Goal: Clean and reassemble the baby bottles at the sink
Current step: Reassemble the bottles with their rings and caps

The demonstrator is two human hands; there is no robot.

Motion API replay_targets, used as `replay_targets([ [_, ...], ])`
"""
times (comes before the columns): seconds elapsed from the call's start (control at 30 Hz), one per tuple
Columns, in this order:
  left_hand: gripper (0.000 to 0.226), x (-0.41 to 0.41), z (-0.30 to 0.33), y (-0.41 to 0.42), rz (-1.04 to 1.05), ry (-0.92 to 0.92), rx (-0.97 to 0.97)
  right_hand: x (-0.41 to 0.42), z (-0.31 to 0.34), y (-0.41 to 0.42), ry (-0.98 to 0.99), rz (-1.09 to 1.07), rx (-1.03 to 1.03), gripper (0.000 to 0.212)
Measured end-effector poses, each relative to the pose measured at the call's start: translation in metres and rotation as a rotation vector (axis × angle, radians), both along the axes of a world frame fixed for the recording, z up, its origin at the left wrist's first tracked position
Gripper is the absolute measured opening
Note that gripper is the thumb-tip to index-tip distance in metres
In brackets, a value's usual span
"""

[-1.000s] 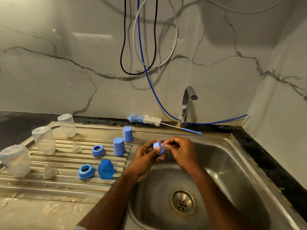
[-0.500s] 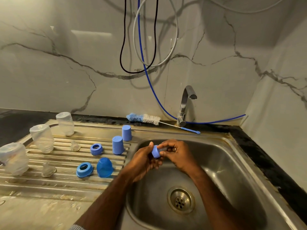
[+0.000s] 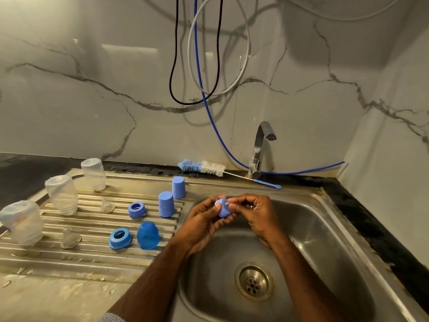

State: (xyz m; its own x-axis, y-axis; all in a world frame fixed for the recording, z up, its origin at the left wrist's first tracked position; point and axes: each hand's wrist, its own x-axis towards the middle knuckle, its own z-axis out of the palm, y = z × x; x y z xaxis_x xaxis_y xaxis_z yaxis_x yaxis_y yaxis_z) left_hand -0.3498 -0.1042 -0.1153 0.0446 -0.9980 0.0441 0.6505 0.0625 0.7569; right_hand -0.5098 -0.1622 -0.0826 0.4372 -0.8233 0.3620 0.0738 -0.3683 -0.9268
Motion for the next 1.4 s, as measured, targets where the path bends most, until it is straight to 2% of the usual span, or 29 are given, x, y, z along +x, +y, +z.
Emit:
replay_targets([
  [0.07, 0.042, 0.001, 0.001, 0.002, -0.016, -0.003, 0.021, -0.002, 0.000, 0.001, 0.014, 0.045, 0.024, 0.018],
  [0.17, 0.045, 0.004, 0.001, 0.003, -0.045, -0.028, 0.083, -0.005, -0.001, 0.000, 0.040, 0.106, 0.066, 0.039],
  [0.3, 0.054, 0.005, -0.001, 0.004, -0.072, -0.173, 0.107, -0.001, -0.006, 0.003, 0.053, 0.171, 0.109, 0.056],
  [0.5, 0.058, 0.007, -0.003, 0.003, -0.075, -0.244, 0.164, 0.001, -0.005, 0.002, 0.067, 0.146, 0.067, 0.026],
  [0.63, 0.057, 0.008, -0.003, 0.003, -0.093, -0.249, 0.151, -0.001, -0.006, -0.002, 0.072, 0.112, 0.081, 0.018],
  [0.83, 0.040, 0.004, -0.003, 0.005, -0.083, -0.233, 0.069, -0.004, -0.008, -0.007, 0.050, 0.118, 0.110, 0.017],
  [1.03, 0.037, 0.009, -0.006, 0.001, 0.004, -0.170, 0.005, -0.005, -0.011, -0.010, 0.022, 0.121, 0.104, 0.048],
  [1.27, 0.046, 0.006, -0.001, 0.003, 0.063, -0.260, -0.053, 0.004, -0.018, -0.013, 0.029, -0.028, 0.045, 0.010],
  [1.33, 0.044, 0.002, 0.004, 0.006, 0.093, -0.274, -0.055, 0.004, -0.015, -0.013, 0.016, -0.014, 0.058, 0.014],
  [1.4, 0.041, 0.000, 0.010, 0.009, 0.139, -0.295, -0.065, 0.006, -0.012, -0.010, 0.029, 0.034, 0.022, 0.027],
])
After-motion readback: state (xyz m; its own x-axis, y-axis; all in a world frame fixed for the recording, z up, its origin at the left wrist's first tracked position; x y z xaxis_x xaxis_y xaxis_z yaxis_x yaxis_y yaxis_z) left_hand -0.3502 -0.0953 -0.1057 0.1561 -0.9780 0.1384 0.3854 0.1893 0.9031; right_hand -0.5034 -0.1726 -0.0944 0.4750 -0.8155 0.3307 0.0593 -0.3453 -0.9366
